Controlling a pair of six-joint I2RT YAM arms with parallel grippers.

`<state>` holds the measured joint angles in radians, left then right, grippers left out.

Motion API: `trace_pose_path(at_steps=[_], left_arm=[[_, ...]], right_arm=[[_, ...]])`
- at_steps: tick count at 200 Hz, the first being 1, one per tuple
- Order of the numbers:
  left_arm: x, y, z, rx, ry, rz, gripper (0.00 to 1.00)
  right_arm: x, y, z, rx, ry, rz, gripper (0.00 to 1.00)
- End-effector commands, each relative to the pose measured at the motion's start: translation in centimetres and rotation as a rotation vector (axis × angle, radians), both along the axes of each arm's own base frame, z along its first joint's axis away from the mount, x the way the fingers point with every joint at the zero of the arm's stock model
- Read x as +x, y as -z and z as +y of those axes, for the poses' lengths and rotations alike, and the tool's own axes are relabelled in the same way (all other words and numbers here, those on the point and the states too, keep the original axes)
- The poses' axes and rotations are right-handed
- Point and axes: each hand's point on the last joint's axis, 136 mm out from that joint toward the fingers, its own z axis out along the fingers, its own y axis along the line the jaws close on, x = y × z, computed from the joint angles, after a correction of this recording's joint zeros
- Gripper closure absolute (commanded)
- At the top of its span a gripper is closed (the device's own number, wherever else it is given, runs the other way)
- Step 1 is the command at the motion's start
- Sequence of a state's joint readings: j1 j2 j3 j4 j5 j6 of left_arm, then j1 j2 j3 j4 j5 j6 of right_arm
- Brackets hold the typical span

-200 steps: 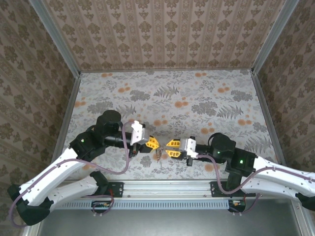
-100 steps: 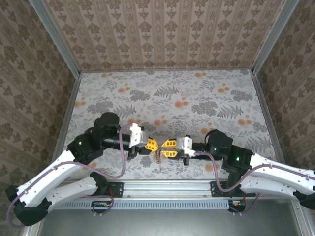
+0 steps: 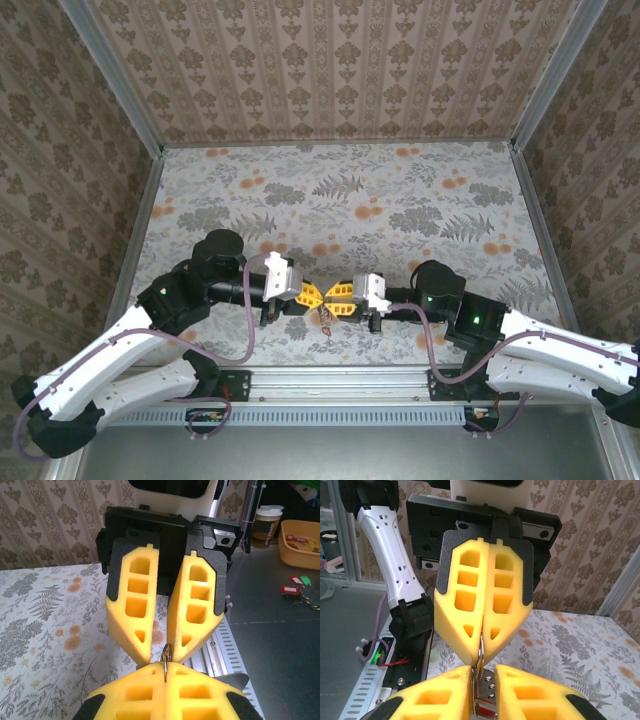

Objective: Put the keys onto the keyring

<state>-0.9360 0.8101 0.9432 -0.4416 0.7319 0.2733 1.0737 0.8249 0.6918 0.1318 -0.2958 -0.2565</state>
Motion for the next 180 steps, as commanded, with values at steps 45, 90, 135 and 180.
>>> trace_pose_path(at_steps=[45, 90, 135, 180], left_arm=[[0.6, -1.0, -0.2, -0.077, -0.045, -0.061, 1.0], [1.9, 0.3, 1.0, 0.02, -0.161, -0.082, 0.84], [3.2, 1.2, 0.8, 0.091, -0.227, -0.118, 0.68], [3.9, 0.0, 0.5, 0.095, -0.25, -0.173, 0.66]], right_arm=[[0.5, -1.6, -0.1, 0.023, 0.022, -0.014, 0.96], [4.3, -2.0, -2.7, -0.027, 0.286, -0.119, 1.0], [4.3, -2.1, -2.8, -0.053, 0.297, -0.172, 1.0], [4.4, -0.8, -2.1, -0.156, 0.325, -0.233, 1.0]])
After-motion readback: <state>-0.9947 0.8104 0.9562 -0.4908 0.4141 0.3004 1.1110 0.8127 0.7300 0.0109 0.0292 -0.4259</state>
